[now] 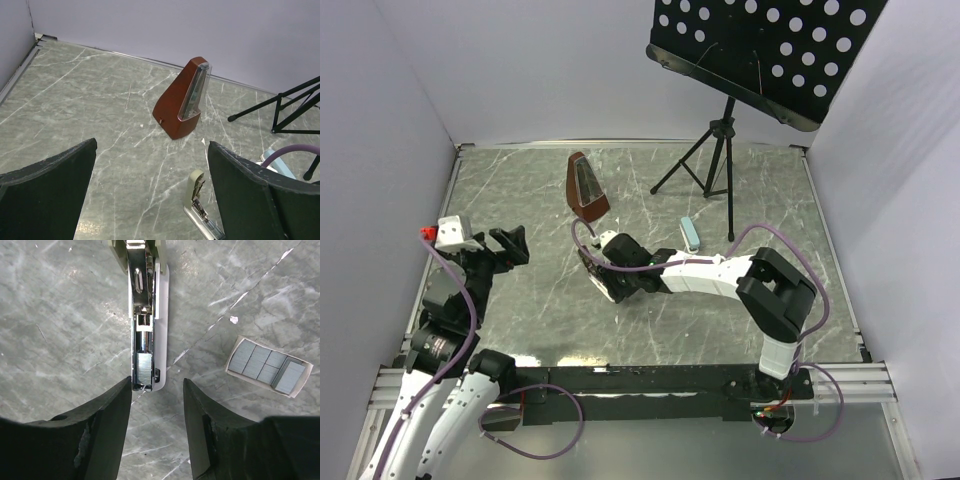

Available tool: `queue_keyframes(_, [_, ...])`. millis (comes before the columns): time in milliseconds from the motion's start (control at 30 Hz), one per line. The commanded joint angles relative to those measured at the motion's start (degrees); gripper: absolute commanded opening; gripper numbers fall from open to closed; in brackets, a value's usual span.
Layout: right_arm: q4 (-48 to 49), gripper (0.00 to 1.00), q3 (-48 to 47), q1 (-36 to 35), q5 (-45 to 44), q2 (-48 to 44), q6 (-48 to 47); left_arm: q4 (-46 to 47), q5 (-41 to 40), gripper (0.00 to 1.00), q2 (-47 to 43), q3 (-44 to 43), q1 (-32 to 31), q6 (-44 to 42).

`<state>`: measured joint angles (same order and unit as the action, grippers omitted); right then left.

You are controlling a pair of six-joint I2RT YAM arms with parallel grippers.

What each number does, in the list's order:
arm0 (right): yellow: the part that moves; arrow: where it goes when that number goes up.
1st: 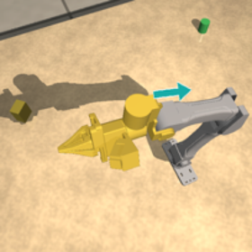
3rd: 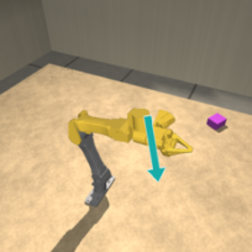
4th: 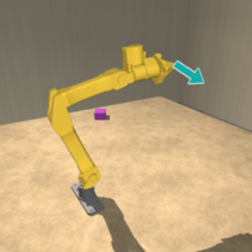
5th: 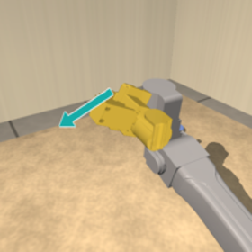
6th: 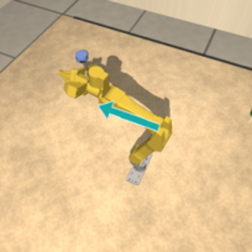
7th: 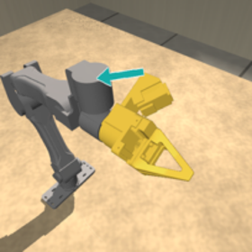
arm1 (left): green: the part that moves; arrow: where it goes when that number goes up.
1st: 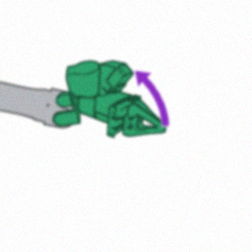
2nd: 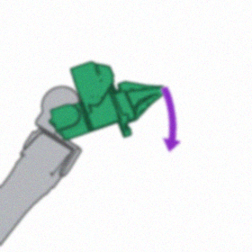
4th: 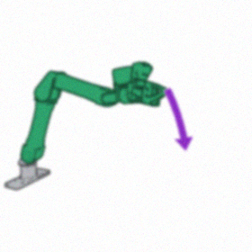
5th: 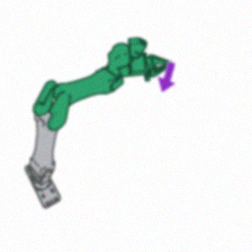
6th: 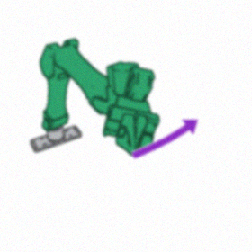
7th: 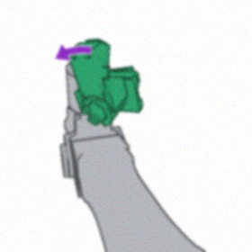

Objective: Load the staples into the stapler

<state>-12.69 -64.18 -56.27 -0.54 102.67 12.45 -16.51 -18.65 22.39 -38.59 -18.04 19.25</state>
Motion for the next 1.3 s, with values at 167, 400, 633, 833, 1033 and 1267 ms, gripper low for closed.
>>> queue_keyframes(167, [1.70, 0.52, -1.12, -0.42, -1.12, 1.21, -2.16, 2.80, 0.55, 0.97, 1.51, 0.36, 0.03, 0.09])
queue_keyframes(400, [2.23, 0.51, -0.51, 1.16, -3.07, 0.78, -3.48, 2.80, 0.73, 0.97, 2.30, 0.36, 0.20, 0.00])
queue_keyframes(633, [6.44, 0.50, 2.66, 3.62, -0.26, -0.89, -5.76, 2.80, 0.81, 0.97, 2.74, 0.36, 0.20, 0.00])
queue_keyframes(833, [9.08, 0.49, 4.06, 4.85, 4.66, -1.69, -9.10, 2.89, 0.99, 0.97, 3.27, 0.36, 0.46, 0.00])
queue_keyframes(1033, [12.42, 0.49, 6.35, 4.85, 8.00, -2.21, -11.65, 2.98, 1.60, 0.97, 3.80, 0.44, 0.73, -0.17])
queue_keyframes(1267, [18.39, 0.48, 9.86, 4.85, 9.15, -2.92, -14.82, 3.24, 2.22, 0.97, 5.20, 0.36, 1.08, -0.26])
